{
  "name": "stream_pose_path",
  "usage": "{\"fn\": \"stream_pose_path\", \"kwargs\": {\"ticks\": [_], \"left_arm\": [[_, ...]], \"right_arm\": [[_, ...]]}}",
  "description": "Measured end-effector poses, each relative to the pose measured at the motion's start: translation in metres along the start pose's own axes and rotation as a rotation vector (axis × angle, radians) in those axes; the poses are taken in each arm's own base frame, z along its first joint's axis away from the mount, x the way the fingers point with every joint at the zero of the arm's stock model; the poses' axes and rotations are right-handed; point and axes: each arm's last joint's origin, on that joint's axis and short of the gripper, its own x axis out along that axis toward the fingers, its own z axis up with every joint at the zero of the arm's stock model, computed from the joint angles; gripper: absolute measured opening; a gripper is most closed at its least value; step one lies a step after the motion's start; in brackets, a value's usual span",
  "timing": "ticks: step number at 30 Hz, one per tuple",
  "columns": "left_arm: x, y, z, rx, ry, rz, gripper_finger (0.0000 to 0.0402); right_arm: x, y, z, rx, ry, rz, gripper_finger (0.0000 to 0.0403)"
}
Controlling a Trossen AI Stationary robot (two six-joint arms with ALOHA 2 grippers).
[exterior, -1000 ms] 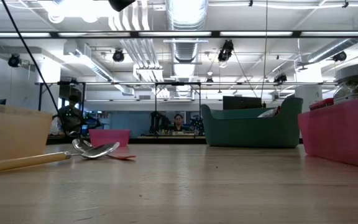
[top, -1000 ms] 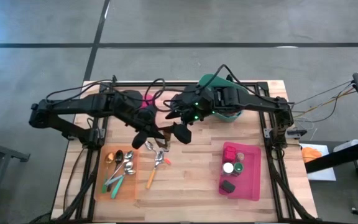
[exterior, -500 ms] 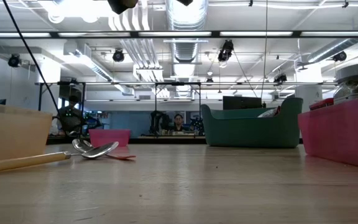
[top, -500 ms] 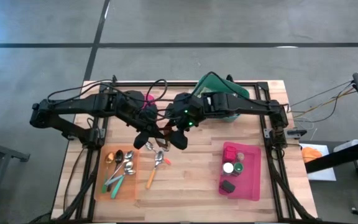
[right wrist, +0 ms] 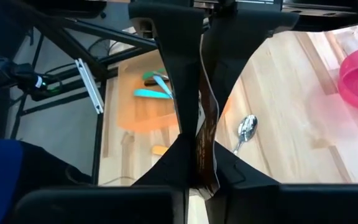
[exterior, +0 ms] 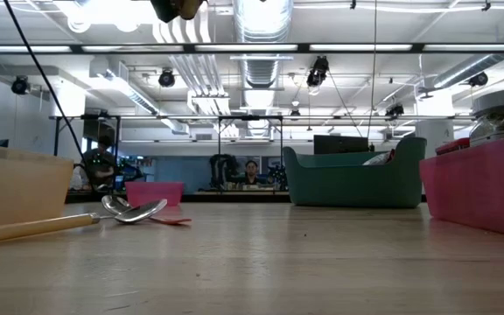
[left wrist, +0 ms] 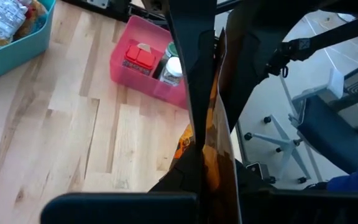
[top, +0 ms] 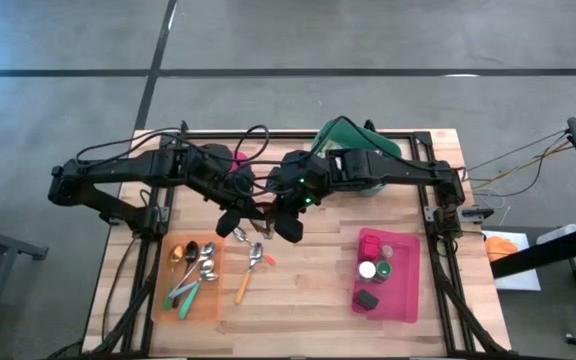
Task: Pick & Place Food Item
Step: Put the orange seasoning bag into the pink bin
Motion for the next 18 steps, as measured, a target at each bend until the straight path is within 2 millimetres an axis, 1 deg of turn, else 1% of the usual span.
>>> {"fn": "stream_pose_path", "kwargs": {"ticks": [8,11,14,18], "left_arm": [[0.0001,-0.0009,-0.0007,-0.005,0.011,-0.022,0.0001],[0.0001,-0.001,-0.0015,-0.002,0.019,-0.021,0.0013],[-0.0003,-0.0012,-0.0035,-0.007,0.042,-0.03,0.0054],[-0.0004,-0.0018,-0.0041,0.011,0.047,-0.038,0.0131]], "right_arm": [[-0.002,0.0018,0.0001,0.019,-0.006,0.001,0.001],[-0.0033,0.0019,0.0002,0.018,-0.009,0.0,0.0009],[-0.0043,0.0013,-0.0009,0.021,0.001,-0.009,0.0009],[-0.0053,0.0012,-0.0006,0.021,-0.001,-0.006,0.0008]]}}
